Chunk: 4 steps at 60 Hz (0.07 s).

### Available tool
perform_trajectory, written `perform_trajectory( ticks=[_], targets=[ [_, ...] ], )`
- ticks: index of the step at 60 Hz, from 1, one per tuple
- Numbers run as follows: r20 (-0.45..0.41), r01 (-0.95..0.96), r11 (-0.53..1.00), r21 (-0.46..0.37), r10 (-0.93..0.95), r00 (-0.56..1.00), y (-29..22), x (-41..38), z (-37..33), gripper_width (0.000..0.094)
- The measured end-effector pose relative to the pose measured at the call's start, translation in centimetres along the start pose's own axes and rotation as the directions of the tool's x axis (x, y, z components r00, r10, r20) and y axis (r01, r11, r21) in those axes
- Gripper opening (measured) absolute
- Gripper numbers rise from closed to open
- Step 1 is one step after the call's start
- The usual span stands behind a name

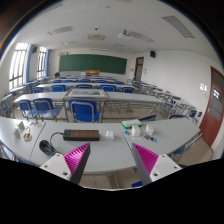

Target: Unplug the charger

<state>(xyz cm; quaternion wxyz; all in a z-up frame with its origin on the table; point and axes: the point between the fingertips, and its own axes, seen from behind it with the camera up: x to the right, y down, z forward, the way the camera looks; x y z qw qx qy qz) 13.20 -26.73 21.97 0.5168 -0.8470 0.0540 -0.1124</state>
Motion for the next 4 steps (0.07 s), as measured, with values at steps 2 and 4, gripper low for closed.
perform_trajectory(
  ticks=[2,4],
  targets=[
    [0.001,-0.005,1.000,0.004,0.005,1.000,-0.09,-0.09,-0.24,0.0852],
    [0.004,-0.012,1.000,0.009,0.012,1.000,-0.20,-0.11,-0.42,0.0850]
  ],
)
